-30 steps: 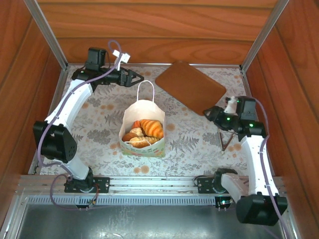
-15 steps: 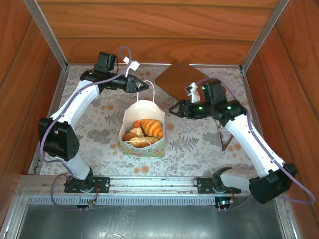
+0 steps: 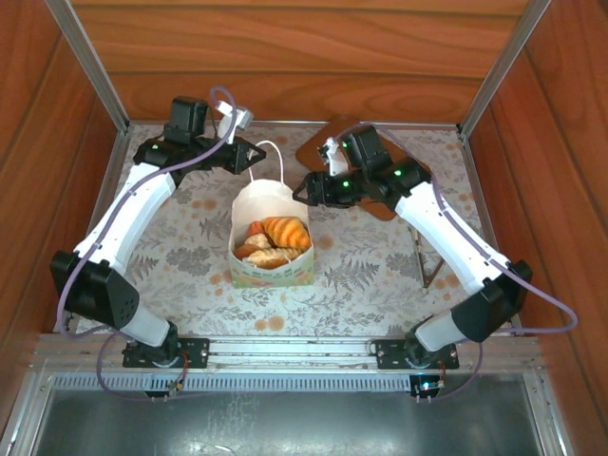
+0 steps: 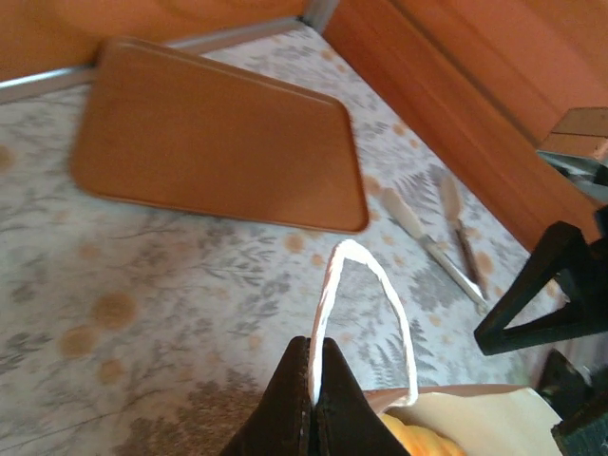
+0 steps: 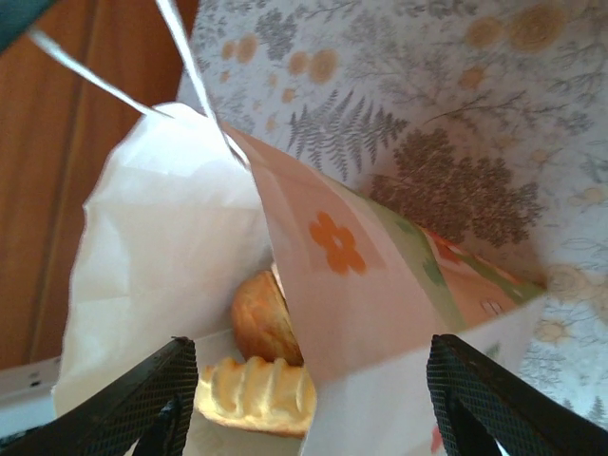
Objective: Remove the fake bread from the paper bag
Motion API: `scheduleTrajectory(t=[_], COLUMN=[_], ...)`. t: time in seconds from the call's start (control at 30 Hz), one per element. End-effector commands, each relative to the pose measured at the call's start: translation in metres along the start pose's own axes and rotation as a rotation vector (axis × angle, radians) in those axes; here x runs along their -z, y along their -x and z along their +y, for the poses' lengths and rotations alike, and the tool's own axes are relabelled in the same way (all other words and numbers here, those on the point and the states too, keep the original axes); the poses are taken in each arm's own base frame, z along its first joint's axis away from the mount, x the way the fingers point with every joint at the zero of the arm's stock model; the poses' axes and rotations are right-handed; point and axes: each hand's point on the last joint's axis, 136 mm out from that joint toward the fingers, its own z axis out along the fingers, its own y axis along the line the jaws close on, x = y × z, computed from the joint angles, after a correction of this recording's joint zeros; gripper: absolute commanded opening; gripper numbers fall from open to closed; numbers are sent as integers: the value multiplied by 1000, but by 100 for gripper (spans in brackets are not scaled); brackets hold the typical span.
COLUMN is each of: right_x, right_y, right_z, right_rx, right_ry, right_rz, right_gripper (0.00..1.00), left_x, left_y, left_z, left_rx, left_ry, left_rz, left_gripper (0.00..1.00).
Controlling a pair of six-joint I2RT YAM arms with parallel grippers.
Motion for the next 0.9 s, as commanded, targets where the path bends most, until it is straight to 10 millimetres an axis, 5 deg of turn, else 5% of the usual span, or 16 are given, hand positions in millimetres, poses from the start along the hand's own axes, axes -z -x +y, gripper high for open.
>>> scheduleTrajectory(t=[0.0, 0.23, 0.5, 0.7, 0.87], right_x=[7, 22, 18, 20, 26], right_y=[5, 23, 17, 8, 1], right_z=[-6, -2, 9, 3, 0], right_rx=[-4, -21, -58, -74, -78], right_ry=[-83, -98, -28, -43, -55], right_rz=[-20, -127, -89, -77, -94], right_gripper=[70, 73, 73, 74, 74], left_x=[24, 77, 107, 97, 104], left_y=[8, -4, -19, -30, -29], left_z=[33, 74, 56, 34, 39], left_rx=[78, 234, 205, 119, 167], left_ry=[203, 424, 446, 307, 213], left_rz=[-73, -213, -279, -218, -163], left_gripper=[0, 0, 0, 34, 49])
